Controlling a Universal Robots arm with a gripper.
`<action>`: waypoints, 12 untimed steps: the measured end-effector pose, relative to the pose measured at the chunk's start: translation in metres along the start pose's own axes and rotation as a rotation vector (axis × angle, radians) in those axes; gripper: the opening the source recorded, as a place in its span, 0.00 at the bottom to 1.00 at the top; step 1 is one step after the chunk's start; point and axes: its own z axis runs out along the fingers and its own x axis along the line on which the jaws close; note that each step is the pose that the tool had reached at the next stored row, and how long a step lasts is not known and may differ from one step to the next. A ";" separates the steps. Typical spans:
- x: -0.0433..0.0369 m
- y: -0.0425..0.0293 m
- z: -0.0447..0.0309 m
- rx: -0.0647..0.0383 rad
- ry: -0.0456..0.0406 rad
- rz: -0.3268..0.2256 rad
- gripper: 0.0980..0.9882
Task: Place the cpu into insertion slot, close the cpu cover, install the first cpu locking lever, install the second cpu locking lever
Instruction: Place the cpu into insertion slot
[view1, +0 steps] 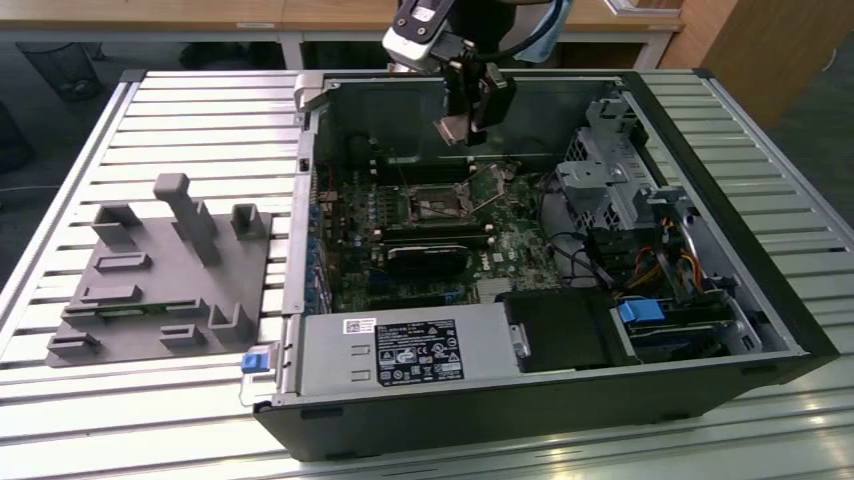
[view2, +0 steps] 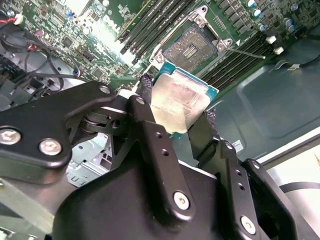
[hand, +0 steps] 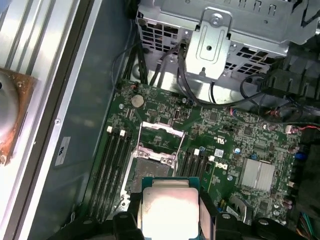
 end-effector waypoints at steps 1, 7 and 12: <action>0.0000 0.0000 0.0001 0.000 -0.0003 0.004 0.49; 0.0000 -0.0002 0.0019 0.000 -0.0005 0.009 0.49; 0.0000 -0.0003 0.0034 0.000 -0.0006 0.009 0.49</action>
